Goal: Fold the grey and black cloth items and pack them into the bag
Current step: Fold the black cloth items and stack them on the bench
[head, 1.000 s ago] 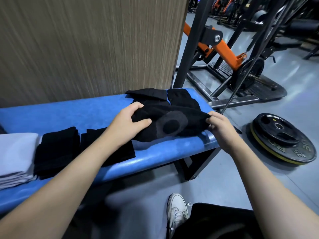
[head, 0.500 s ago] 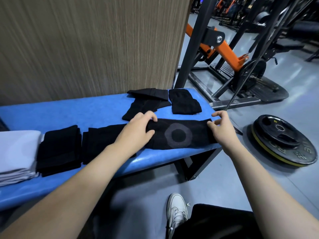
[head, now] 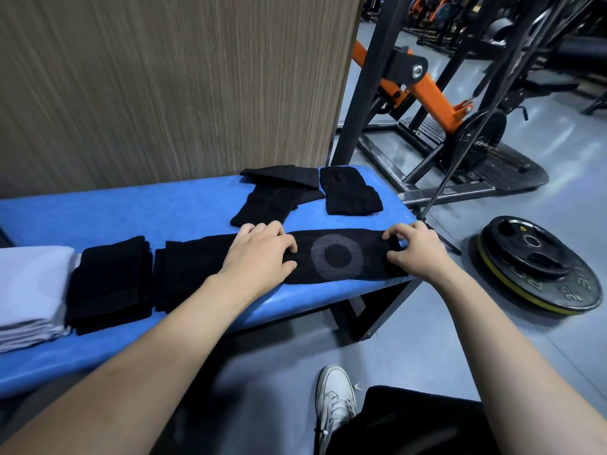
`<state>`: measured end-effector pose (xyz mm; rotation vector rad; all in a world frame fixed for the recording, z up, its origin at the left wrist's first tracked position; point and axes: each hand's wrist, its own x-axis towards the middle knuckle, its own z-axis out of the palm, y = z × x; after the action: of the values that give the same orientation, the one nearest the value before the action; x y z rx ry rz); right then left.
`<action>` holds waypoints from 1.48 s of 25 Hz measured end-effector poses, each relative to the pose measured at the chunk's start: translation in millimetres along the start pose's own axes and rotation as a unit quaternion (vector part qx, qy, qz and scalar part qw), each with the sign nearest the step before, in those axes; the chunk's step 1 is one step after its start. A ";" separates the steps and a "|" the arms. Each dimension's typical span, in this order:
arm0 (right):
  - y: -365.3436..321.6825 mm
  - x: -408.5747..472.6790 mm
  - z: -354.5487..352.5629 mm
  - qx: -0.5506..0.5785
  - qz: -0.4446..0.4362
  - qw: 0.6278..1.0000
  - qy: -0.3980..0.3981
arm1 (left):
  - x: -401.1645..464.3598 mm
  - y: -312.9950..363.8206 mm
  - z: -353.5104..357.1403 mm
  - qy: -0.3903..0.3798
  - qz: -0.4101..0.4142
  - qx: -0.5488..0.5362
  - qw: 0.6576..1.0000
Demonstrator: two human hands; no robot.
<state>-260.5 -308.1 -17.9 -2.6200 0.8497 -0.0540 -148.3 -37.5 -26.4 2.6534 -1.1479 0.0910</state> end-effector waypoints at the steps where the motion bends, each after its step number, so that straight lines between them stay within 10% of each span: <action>1: -1.3 -0.4 -0.6 0.012 0.006 1.000 -0.007 | 0.3 -0.9 -0.8 -0.006 0.002 0.004 1.000; 14: -7.3 -6.9 -0.8 0.169 0.080 0.982 -0.001 | -3.2 0.6 2.7 0.000 0.009 0.018 1.000; 22: -56.7 -21.7 -8.0 0.158 -0.173 0.958 0.164 | -3.8 1.1 2.2 0.004 0.020 -0.018 1.000; 28: -103.4 -38.0 27.1 0.164 -0.316 0.932 0.072 | -3.7 -10.1 -4.3 -0.013 0.016 -0.050 0.999; 37: -122.2 -41.7 52.5 0.140 -0.282 0.948 -0.055 | -8.3 -10.9 -15.0 -0.016 -0.036 -0.158 0.987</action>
<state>-218.4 -175.2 -17.9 -2.4761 0.0271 -0.1673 -145.5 -20.7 -15.3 2.4175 -0.9817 -0.1380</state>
